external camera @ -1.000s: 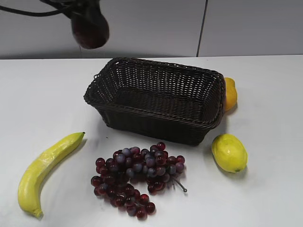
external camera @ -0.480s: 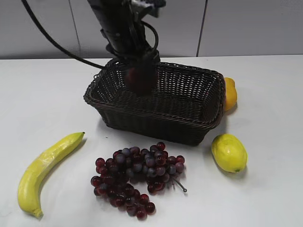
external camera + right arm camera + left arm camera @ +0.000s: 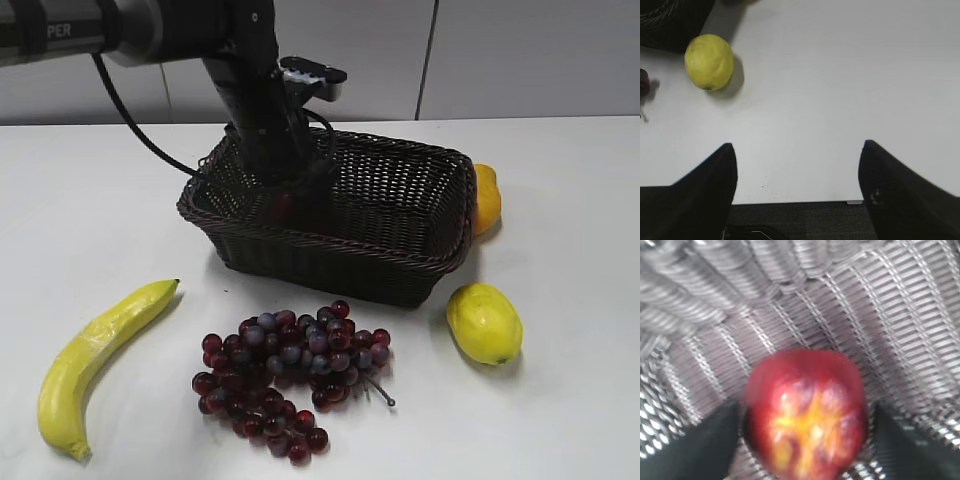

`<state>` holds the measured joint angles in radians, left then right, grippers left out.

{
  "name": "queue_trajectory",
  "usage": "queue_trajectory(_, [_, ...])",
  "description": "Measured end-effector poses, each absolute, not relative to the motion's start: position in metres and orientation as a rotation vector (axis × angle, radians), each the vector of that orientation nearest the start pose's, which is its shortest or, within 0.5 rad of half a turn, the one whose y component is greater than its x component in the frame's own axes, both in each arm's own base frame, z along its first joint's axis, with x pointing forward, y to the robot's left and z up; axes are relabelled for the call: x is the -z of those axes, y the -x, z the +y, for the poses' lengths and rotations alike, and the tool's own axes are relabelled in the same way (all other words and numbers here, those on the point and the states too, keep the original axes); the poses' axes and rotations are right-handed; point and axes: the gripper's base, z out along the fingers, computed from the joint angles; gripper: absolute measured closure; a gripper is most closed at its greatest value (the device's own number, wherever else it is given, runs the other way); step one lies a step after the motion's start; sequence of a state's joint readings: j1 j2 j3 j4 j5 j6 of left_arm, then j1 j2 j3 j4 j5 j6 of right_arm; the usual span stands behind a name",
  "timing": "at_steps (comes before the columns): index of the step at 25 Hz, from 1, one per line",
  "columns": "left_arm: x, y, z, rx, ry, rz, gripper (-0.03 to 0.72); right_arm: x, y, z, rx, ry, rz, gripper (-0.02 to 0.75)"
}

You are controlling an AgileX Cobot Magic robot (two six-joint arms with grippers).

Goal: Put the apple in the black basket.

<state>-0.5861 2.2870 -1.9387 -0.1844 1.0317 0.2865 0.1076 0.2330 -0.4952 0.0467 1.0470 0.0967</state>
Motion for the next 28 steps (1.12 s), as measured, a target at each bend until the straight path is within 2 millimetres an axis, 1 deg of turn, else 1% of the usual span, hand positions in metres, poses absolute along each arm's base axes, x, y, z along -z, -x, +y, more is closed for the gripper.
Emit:
queue_trajectory(2, [-0.181,-0.398,-0.280,0.317,-1.114,2.664,0.055,-0.274,-0.031,0.007,-0.166,0.007,2.273,0.165])
queue_trajectory(3, [-0.181,-0.398,-0.279,0.323,-1.112,2.673,0.031,-0.274,-0.031,0.007,-0.166,0.007,2.273,0.165])
queue_trajectory(4, [-0.182,-0.398,-0.278,0.326,-1.112,2.681,0.027,-0.274,-0.031,0.007,-0.166,0.007,2.273,0.165])
queue_trajectory(6, [-0.186,-0.397,-0.274,0.330,-1.111,2.695,0.041,-0.274,-0.031,0.007,-0.166,0.007,2.273,0.165])
queue_trajectory(8, [-0.197,-0.397,-0.268,0.331,-1.100,2.695,0.063,-0.274,-0.031,0.007,-0.166,0.007,2.273,0.165])
queue_trajectory(10, [-0.213,-0.398,-0.261,0.335,-1.075,2.673,0.079,-0.274,-0.031,0.007,-0.166,0.007,2.273,0.165])
queue_trajectory(13, [-0.242,-0.402,-0.241,0.340,-1.006,2.638,0.093,-0.274,-0.031,0.007,-0.166,0.007,2.273,0.165])
queue_trajectory(16, [-0.267,-0.409,-0.211,0.330,-0.919,2.631,0.096,-0.274,-0.031,0.007,-0.166,0.007,2.273,0.165])
queue_trajectory(18, [-0.282,-0.414,-0.185,0.316,-0.842,2.629,0.097,-0.274,-0.031,0.007,-0.166,0.007,2.273,0.165])
queue_trajectory(20, [-0.291,-0.418,-0.164,0.299,-0.782,2.634,0.097,-0.274,-0.031,0.007,-0.166,0.007,2.273,0.165])
queue_trajectory(21, [-0.296,-0.421,-0.148,0.279,-0.741,2.644,0.097,-0.274,-0.031,0.007,-0.166,0.007,2.273,0.165])
queue_trajectory(25, [-0.300,-0.431,-0.092,0.203,-0.597,2.695,0.097,-0.274,-0.031,0.007,-0.166,0.007,2.273,0.165])
queue_trajectory(28, [-0.297,-0.437,-0.056,0.171,-0.489,2.729,0.097,-0.274,-0.031,0.007,-0.166,0.007,2.273,0.165])
